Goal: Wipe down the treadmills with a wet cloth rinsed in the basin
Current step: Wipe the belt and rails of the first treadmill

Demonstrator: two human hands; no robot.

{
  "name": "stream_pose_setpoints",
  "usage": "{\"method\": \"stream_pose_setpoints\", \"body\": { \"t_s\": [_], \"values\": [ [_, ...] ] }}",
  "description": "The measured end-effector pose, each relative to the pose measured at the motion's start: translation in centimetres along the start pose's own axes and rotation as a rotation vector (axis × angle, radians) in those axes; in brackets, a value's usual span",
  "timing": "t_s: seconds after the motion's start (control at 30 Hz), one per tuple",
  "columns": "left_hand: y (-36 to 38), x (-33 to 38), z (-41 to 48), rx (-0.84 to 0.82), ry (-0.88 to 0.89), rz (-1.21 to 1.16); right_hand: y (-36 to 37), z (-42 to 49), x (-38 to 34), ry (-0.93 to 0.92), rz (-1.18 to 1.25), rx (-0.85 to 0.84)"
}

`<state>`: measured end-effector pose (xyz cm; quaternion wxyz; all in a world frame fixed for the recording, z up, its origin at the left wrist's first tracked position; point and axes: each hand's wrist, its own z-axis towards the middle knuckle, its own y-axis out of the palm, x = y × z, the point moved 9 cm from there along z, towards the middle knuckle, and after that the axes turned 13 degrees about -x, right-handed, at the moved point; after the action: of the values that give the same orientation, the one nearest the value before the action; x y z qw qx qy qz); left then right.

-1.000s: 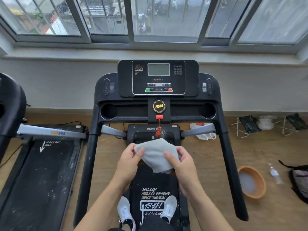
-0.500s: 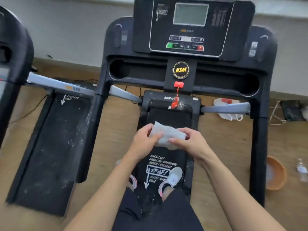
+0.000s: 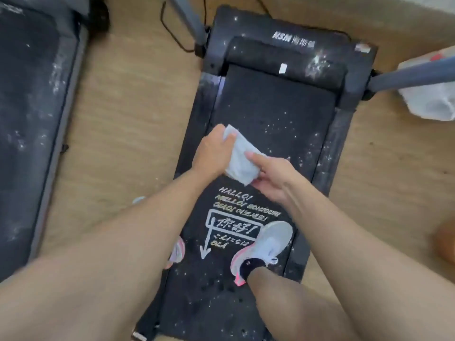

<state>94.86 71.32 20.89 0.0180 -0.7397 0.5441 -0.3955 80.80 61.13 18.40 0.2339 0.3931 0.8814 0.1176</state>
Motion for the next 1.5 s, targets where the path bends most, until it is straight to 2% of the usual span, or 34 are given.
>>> {"method": "stream_pose_setpoints", "body": {
  "t_s": [0.13, 0.2, 0.27, 0.4, 0.5, 0.57, 0.6, 0.7, 0.77, 0.97, 1.1, 1.23, 1.37, 1.5],
  "values": [
    [3.2, -6.2, 7.0, 0.075, -0.065, 0.272, -3.1, 9.0, 2.4, 0.052, -0.051, 0.076],
    [4.3, -8.1, 10.2, 0.085, -0.044, 0.258, -4.1, 12.6, 0.8, -0.009, -0.205, 0.117],
    [4.6, -9.9, 14.5, 0.098, -0.036, 0.131, -3.9, 15.7, -2.9, -0.167, -0.436, 0.155],
    [2.4, -12.5, 22.3, 0.216, 0.033, -0.079, -0.5, 18.6, -12.7, -0.630, -0.925, 0.263],
    [0.3, -15.0, 25.3, 0.392, 0.102, 0.200, 1.8, 20.7, -16.2, -0.839, -1.214, 0.319],
    [0.4, -16.8, 25.8, 0.452, 0.110, 0.415, 2.4, 23.1, -15.9, -0.825, -1.454, 0.384],
    [0.9, -17.8, 26.1, 0.453, 0.121, 0.493, 2.5, 25.0, -14.7, -0.756, -1.587, 0.382],
    [2.8, -20.8, 26.7, 0.389, 0.191, 0.654, 2.4, 29.5, -7.6, -0.435, -1.880, 0.195],
    [3.6, -21.9, 27.1, 0.360, 0.234, 0.687, 2.5, 29.6, -4.3, -0.395, -1.900, 0.128],
    [4.1, -21.5, 27.3, 0.343, 0.351, 0.701, 2.8, 29.5, -5.9, -0.830, -1.698, 0.168],
    [3.8, -21.3, 27.1, 0.340, 0.382, 0.668, 1.1, 35.4, -6.5, -0.736, -1.729, 0.130],
    [3.9, -21.0, 27.2, 0.316, 0.402, 0.651, 0.8, 38.9, -7.8, -0.770, -2.034, 0.298],
    [3.9, -20.9, 27.2, 0.321, 0.398, 0.655, 1.3, 41.0, -13.2, -0.759, -2.058, 0.386],
    [4.0, -20.7, 27.0, 0.310, 0.411, 0.650, 0.8, 41.9, -18.2, -0.801, -2.136, 0.316]
  ]
}}
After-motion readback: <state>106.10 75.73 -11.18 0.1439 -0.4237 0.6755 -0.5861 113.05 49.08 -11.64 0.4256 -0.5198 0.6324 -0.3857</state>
